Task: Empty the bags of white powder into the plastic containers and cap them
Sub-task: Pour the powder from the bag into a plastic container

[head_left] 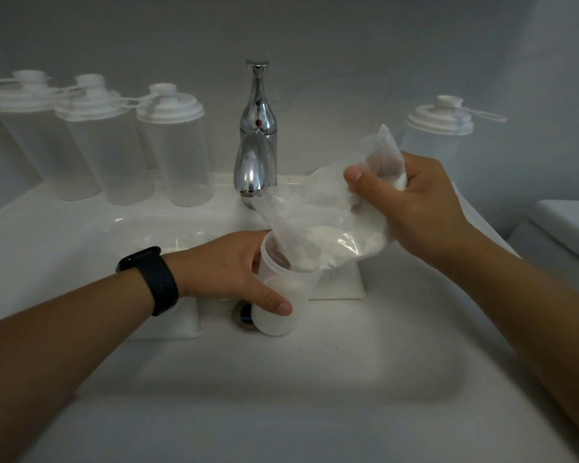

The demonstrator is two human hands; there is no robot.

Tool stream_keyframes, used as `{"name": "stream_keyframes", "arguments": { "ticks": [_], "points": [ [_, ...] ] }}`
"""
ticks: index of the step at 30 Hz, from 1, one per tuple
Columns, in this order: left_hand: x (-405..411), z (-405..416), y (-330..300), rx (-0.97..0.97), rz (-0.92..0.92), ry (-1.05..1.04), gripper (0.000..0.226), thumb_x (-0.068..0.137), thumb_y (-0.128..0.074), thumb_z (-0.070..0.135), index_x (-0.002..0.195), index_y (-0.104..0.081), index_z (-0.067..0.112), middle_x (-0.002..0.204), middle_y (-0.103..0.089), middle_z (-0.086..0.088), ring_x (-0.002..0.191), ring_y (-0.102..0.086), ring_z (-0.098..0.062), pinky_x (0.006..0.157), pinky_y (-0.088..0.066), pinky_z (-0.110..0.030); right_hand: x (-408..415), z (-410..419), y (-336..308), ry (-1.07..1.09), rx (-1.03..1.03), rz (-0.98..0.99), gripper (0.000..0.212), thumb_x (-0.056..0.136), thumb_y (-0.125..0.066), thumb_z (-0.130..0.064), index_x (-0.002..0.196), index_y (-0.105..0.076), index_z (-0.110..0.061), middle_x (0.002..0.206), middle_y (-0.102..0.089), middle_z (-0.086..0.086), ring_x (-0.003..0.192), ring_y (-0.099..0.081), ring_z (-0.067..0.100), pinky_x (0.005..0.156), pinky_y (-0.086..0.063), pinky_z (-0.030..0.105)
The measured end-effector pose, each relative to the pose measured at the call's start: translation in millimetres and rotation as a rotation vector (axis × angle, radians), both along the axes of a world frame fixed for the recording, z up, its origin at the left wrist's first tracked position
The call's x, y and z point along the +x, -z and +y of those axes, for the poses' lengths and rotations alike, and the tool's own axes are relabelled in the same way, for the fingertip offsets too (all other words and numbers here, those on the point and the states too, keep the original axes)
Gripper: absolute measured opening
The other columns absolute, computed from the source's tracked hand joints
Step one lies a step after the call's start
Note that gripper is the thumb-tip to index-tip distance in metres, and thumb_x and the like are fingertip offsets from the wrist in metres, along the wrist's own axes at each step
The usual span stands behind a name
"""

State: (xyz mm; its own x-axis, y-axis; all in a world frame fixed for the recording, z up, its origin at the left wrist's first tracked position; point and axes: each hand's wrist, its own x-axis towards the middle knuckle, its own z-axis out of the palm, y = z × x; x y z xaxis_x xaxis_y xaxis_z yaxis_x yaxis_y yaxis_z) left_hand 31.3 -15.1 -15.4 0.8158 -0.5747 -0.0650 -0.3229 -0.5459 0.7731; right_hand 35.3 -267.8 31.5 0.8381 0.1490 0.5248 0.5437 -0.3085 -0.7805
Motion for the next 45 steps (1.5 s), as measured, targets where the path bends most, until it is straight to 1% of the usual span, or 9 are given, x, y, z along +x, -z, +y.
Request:
{"name": "stream_keyframes", "arguments": {
  "ticks": [4,7,12,17,23,29,33,38,45],
  "points": [
    [0.5,0.4,0.7,0.007,-0.012,0.001,0.07,0.067,-0.093,0.03,0.126,-0.058,0.042,0.121,-0.067,0.03,0.114,-0.064,0.005,0.093,-0.05,-0.012,0.7,-0.6,-0.5,0.003,-0.011,-0.003,0.025,0.097,-0.07,-0.03,0.076,-0.07,-0.015,0.071,-0.072,-0.003,0.068,-0.069,0.01,0.067,-0.055,0.028],
    [0.0,0.5,1.1,0.006,-0.014,0.002,0.07,0.068,-0.093,0.028,0.125,-0.057,0.043,0.122,-0.066,0.031,0.114,-0.063,0.006,0.092,-0.049,-0.011,0.8,0.5,-0.3,0.004,-0.002,-0.004,0.024,0.096,-0.07,-0.029,0.076,-0.07,-0.017,0.069,-0.072,-0.004,0.067,-0.068,0.008,0.066,-0.053,0.025],
    [-0.4,-0.1,-0.5,0.0,-0.004,0.004,0.068,0.068,-0.093,0.026,0.123,-0.057,0.044,0.119,-0.066,0.033,0.112,-0.063,0.007,0.091,-0.049,-0.01,0.6,0.9,-0.2,0.008,0.009,-0.003,0.026,0.096,-0.07,-0.028,0.078,-0.071,-0.01,0.07,-0.072,-0.002,0.067,-0.069,0.009,0.066,-0.054,0.023],
    [-0.2,0.0,-0.4,0.0,-0.002,0.007,0.068,0.068,-0.093,0.026,0.123,-0.058,0.043,0.119,-0.067,0.032,0.111,-0.064,0.006,0.09,-0.05,-0.01,0.4,0.6,-0.8,0.017,-0.002,-0.012,0.026,0.097,-0.069,-0.029,0.075,-0.07,-0.014,0.07,-0.072,-0.003,0.067,-0.069,0.009,0.065,-0.055,0.024],
    [-0.4,0.2,-0.3,0.0,0.001,0.006,0.068,0.069,-0.093,0.026,0.124,-0.057,0.043,0.12,-0.067,0.032,0.112,-0.064,0.006,0.091,-0.05,-0.011,0.8,1.1,0.5,0.03,-0.019,-0.019,0.03,0.097,-0.069,-0.029,0.075,-0.069,-0.008,0.07,-0.072,0.001,0.064,-0.066,0.007,0.063,-0.052,0.022],
    [-0.9,-0.1,-1.0,-0.004,0.011,0.008,0.069,0.069,-0.093,0.025,0.125,-0.057,0.042,0.12,-0.067,0.03,0.112,-0.064,0.005,0.09,-0.051,-0.012,-0.6,1.0,-1.5,0.021,-0.013,-0.016,0.025,0.097,-0.069,-0.027,0.073,-0.069,-0.019,0.065,-0.069,-0.01,0.063,-0.066,0.003,0.061,-0.05,0.016],
    [-1.1,-0.4,-1.2,-0.011,0.014,0.006,0.069,0.068,-0.093,0.026,0.125,-0.057,0.041,0.12,-0.068,0.03,0.111,-0.065,0.005,0.089,-0.051,-0.012,-0.7,1.2,-1.5,0.025,-0.025,-0.026,0.025,0.097,-0.069,-0.028,0.074,-0.069,-0.018,0.066,-0.069,-0.011,0.063,-0.066,0.003,0.061,-0.05,0.016],
    [-1.0,0.0,-1.2,-0.006,0.011,0.007,0.069,0.068,-0.092,0.027,0.125,-0.057,0.042,0.121,-0.067,0.03,0.112,-0.064,0.005,0.09,-0.05,-0.011,-0.4,1.6,-1.1,0.022,-0.04,-0.037,0.026,0.097,-0.068,-0.027,0.071,-0.067,-0.023,0.064,-0.068,-0.016,0.063,-0.065,0.001,0.06,-0.047,0.012],
    [-0.1,0.9,-0.3,0.001,0.016,0.004,0.069,0.069,-0.093,0.027,0.127,-0.057,0.04,0.12,-0.068,0.03,0.112,-0.065,0.005,0.09,-0.051,-0.012,1.0,0.6,0.3,0.03,-0.009,-0.054,0.028,0.098,-0.069,-0.025,0.076,-0.069,-0.009,0.069,-0.071,-0.001,0.06,-0.064,0.002,0.059,-0.046,0.014]
  ]
}}
